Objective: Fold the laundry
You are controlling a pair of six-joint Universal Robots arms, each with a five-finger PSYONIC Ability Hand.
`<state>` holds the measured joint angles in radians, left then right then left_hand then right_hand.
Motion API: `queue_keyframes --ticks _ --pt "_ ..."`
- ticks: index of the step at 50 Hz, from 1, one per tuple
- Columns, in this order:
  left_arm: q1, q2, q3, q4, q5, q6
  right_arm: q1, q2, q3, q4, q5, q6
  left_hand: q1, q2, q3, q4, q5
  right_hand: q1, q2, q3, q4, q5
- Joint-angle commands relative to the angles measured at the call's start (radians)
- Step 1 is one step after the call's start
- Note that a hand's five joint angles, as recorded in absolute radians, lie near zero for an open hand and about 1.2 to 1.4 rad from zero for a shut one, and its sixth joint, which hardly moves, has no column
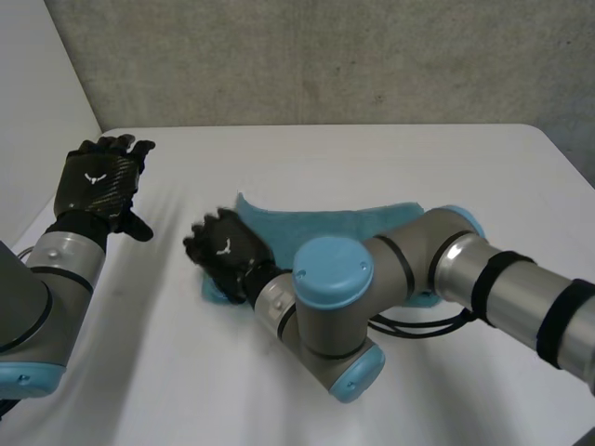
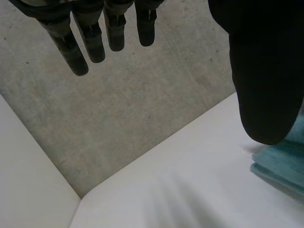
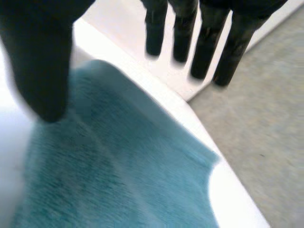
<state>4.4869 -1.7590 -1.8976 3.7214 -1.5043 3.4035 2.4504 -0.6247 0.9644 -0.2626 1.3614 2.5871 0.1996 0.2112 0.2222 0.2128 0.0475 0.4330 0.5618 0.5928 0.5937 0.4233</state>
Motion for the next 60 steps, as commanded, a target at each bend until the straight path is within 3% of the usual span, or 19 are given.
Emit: queue_keyframes --ticks 1,4,9,14,20,24,27,28,35,40,49,53,57,60 --pt "-0.034 -0.028 0.021 -0.001 0.012 0.008 -0.103 -0.204 0.082 0.039 0.163 0.125 -0.007 -0.018 -0.029 -0.02 -0.029 -0.259 -0.387 -0.418 -0.419 -0.423" --pt "-0.101 -0.071 0.066 -0.001 0.019 0.01 -0.223 -0.315 0.201 0.095 0.174 0.269 -0.001 -0.012 -0.023 -0.014 -0.023 -0.259 -0.387 -0.418 -0.419 -0.423" --pt "-0.178 -0.148 0.14 -0.027 0.041 0.013 -0.347 -0.4 0.354 0.18 0.163 0.359 0.008 -0.004 -0.015 -0.005 -0.014 -0.259 -0.387 -0.418 -0.419 -0.423" --pt "-0.236 -0.223 0.241 -0.113 0.045 0.01 -0.496 -0.447 0.548 0.158 0.108 0.36 0.011 -0.001 -0.012 -0.002 -0.011 -0.259 -0.387 -0.418 -0.419 -0.423" --pt "-0.284 -0.298 0.366 -0.26 0.039 0.002 -0.576 -0.446 0.655 0.089 0.039 0.357 0.008 -0.004 -0.015 -0.005 -0.014 -0.169 -0.298 -0.329 -0.33 -0.334" --pt "-0.285 -0.294 0.374 -0.293 0.035 0.003 -0.623 -0.431 0.721 -0.001 -0.002 0.329 0.008 -0.004 -0.015 -0.005 -0.014 0.3 0.171 0.14 0.139 0.135" --pt "-0.279 -0.275 0.365 -0.302 0.03 -0.001 -0.633 -0.414 0.709 -0.013 -0.001 0.303 0.008 -0.004 -0.015 -0.005 -0.014 0.961 0.832 0.801 0.8 0.796" --pt "-0.276 -0.264 0.359 -0.304 0.03 -0.001 -0.634 -0.414 0.703 -0.018 -0.001 0.294 0.008 -0.004 -0.015 -0.005 -0.014 0.963 0.834 0.803 0.803 0.798" --pt "-0.218 -0.159 0.263 -0.296 0.033 -0.001 -0.594 -0.417 0.524 -0.001 0.021 0.191 0.005 -0.007 -0.017 -0.008 -0.017 0.963 0.835 0.804 0.803 0.798" --pt "-0.163 -0.087 0.204 -0.291 0.024 -0.001 -0.366 -0.403 0.321 0.045 0.033 0.188 0.002 -0.009 -0.02 -0.011 -0.02 0.963 0.835 0.804 0.803 0.798" --pt "-0.097 -0.016 0.149 -0.29 -0.016 -0.004 -0.024 -0.124 0.013 0.143 0.022 0.139 -0.01 -0.021 -0.032 -0.023 -0.032 0.963 0.835 0.804 0.803 0.798" --pt "-0.097 -0.016 0.147 -0.288 -0.016 -0.004 0.018 -0.023 -0.05 0.186 0.041 0.105 -0.01 -0.021 -0.032 -0.023 -0.032 0.932 0.804 0.773 0.772 0.767" --pt "-0.098 -0.016 0.176 -0.287 -0.014 -0.012 0.013 -0.026 -0.082 0.215 0.122 0.113 -0.012 -0.024 -0.035 -0.026 -0.035 -0.067 -0.195 -0.226 -0.227 -0.231" --pt "-0.11 -0.03 0.215 -0.288 -0.013 -0.029 0.009 -0.09 -0.079 0.215 0.191 0.148 -0.012 -0.024 -0.035 -0.026 -0.035 -0.16 -0.289 -0.32 -0.32 -0.325"
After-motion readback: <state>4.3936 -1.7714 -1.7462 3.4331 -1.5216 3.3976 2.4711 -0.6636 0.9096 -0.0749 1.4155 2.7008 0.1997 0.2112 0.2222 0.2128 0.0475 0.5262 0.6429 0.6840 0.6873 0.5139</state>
